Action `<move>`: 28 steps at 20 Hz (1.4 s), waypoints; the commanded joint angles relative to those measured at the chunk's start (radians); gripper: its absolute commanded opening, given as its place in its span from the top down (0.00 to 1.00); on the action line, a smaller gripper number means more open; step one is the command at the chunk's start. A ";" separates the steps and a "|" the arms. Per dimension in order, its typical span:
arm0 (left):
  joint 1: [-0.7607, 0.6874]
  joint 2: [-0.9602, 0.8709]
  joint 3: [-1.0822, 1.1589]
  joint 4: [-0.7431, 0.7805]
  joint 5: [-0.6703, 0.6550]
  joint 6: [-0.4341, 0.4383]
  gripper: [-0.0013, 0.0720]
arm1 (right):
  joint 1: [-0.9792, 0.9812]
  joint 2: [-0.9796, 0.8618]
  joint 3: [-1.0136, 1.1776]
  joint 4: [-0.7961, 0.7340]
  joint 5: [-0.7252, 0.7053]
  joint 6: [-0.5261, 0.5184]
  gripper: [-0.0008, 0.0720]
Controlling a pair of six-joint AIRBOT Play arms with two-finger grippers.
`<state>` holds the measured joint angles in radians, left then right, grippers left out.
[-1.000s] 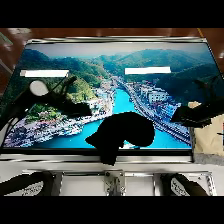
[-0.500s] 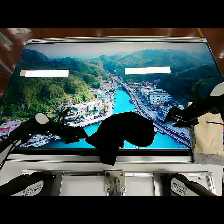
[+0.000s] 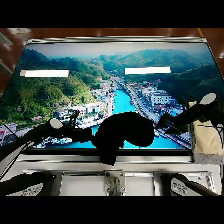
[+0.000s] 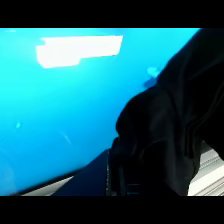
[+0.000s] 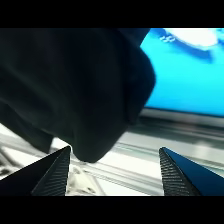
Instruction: Fold the shirts.
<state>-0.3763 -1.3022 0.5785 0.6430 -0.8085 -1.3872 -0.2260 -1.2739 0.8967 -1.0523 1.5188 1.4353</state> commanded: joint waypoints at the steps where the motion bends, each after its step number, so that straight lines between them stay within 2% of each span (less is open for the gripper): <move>1: -0.003 0.008 0.013 -0.015 0.021 0.041 0.93 | 0.055 -0.001 -0.127 0.078 -0.148 -0.003 0.07; 4: 0.024 0.038 0.013 -0.014 0.024 0.041 0.93 | 0.177 -0.016 -0.173 0.053 -0.237 -0.003 0.08; 5: 0.035 0.051 0.014 -0.007 0.024 0.050 0.94 | 0.209 -0.025 -0.172 0.039 -0.236 -0.003 0.32; 6: 0.042 0.064 0.018 0.006 0.023 0.066 0.94 | 0.235 -0.024 -0.172 0.027 -0.236 -0.003 0.70; 7: 0.046 0.083 0.030 0.036 0.023 0.067 0.94 | 0.248 -0.023 -0.167 0.023 -0.231 -0.004 0.87; 9: 0.046 0.139 0.090 0.126 0.022 0.060 0.94 | 0.246 -0.012 -0.124 0.016 -0.196 -0.021 0.88; 12: 0.046 0.264 0.304 0.366 0.002 -0.080 0.94 | 0.246 0.096 0.054 -0.107 -0.156 -0.046 0.88; 13: 0.046 0.304 0.404 0.448 -0.015 -0.116 0.94 | 0.246 0.153 0.145 -0.113 -0.148 -0.095 0.88; 15: 0.046 0.377 0.645 0.568 -0.042 -0.129 0.94 | 0.247 0.266 0.347 -0.109 -0.154 -0.164 0.88; 18: 0.046 0.443 1.023 0.618 -0.034 -0.129 0.94 | 0.247 0.420 0.665 -0.109 -0.255 -0.167 0.88; 21: 0.046 0.467 1.322 0.618 -0.034 -0.128 0.94 | 0.246 0.514 0.880 -0.109 -0.332 -0.098 0.88; 24: 0.046 0.476 1.452 0.618 -0.034 -0.125 0.94 | 0.246 0.557 0.968 -0.109 -0.323 0.006 0.88; 26: 0.046 0.485 1.457 0.620 -0.042 -0.109 0.94 | 0.246 0.568 0.971 -0.109 -0.261 0.058 0.88; 28: 0.046 0.485 1.457 0.661 -0.076 -0.098 0.94 | 0.246 0.557 0.971 -0.116 -0.116 0.096 0.88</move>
<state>-0.3313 -0.8253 1.9869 1.2587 -0.8566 -1.5040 0.0200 -0.7300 1.8320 -1.1568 1.2770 1.4551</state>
